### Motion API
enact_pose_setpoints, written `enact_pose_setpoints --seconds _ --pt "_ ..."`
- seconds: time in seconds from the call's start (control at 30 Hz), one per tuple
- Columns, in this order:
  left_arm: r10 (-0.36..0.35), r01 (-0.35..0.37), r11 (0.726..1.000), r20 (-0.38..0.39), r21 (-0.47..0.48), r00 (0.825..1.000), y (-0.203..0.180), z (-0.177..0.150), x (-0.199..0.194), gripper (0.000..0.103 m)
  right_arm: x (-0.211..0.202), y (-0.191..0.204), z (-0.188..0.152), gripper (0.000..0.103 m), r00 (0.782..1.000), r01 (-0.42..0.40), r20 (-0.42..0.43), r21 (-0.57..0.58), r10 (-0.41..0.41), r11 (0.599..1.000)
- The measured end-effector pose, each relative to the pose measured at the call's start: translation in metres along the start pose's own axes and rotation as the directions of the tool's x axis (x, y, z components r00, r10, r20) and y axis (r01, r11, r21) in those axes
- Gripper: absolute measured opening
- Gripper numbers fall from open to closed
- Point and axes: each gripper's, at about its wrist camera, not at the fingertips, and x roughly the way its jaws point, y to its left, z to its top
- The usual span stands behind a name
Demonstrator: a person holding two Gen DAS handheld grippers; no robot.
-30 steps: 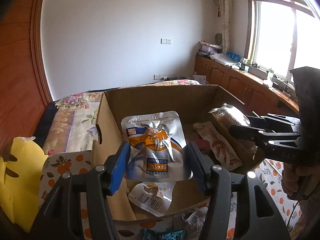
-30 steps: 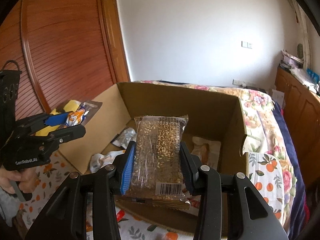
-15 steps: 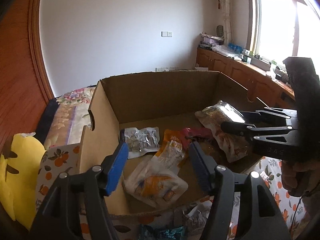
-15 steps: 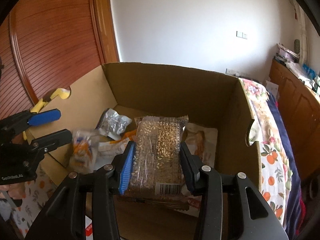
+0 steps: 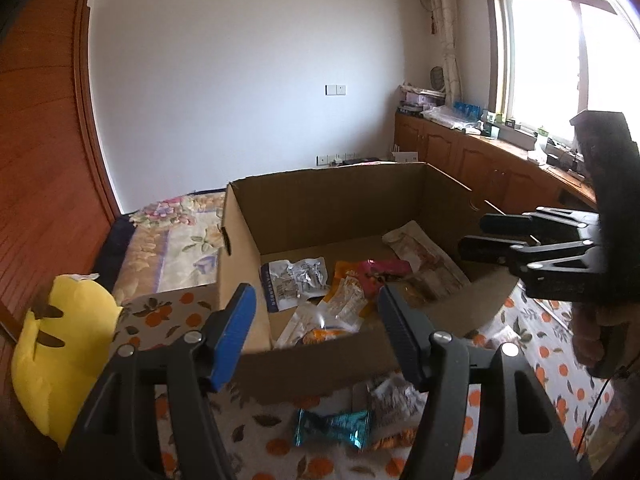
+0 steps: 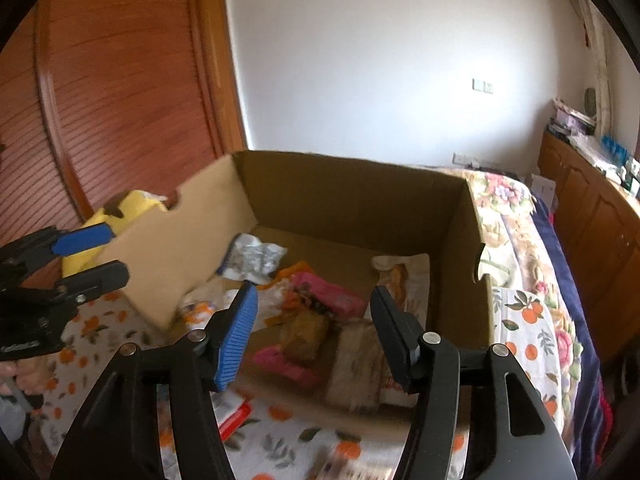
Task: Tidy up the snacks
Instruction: 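Open the left gripper over the box while the right gripper releases the grain bar, then grasp the white wrapper with red strip with the right gripper while the left approaches the teal candy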
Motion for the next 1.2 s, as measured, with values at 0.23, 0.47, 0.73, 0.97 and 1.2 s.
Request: enact_pose_setpoints --seconds 0.23,0.47,0.73,0.97,1.2 --pt "0.026 -0.026 1.000 0.011 0.007 1.000 0.007 -0.034 -0.027 0.064 -0.040 0.034 -0.018 0.060 0.998 -0.057 0.003 -0.056 0.058 0.997" --pt "0.007 -0.009 0.999 -0.030 -0.048 1.000 0.016 -0.077 -0.033 0.064 -0.040 0.061 -0.045 0.059 0.995 -0.088 -0.054 -0.089 0.084 0.992" --pt "-0.007 0.001 0.997 -0.077 -0.083 0.997 0.026 -0.102 -0.025 0.064 -0.002 0.084 -0.072 0.059 0.984 -0.108 -0.154 -0.122 0.088 0.987" --pt "0.001 -0.010 0.995 -0.102 -0.095 0.995 0.037 -0.115 -0.018 0.064 0.047 0.095 -0.079 0.059 0.961 -0.156 -0.250 -0.148 0.116 0.976" --pt "0.000 -0.011 0.995 -0.112 -0.101 0.994 0.043 -0.118 -0.013 0.064 0.077 0.100 -0.074 0.059 0.942 -0.206 -0.299 -0.163 0.150 0.965"
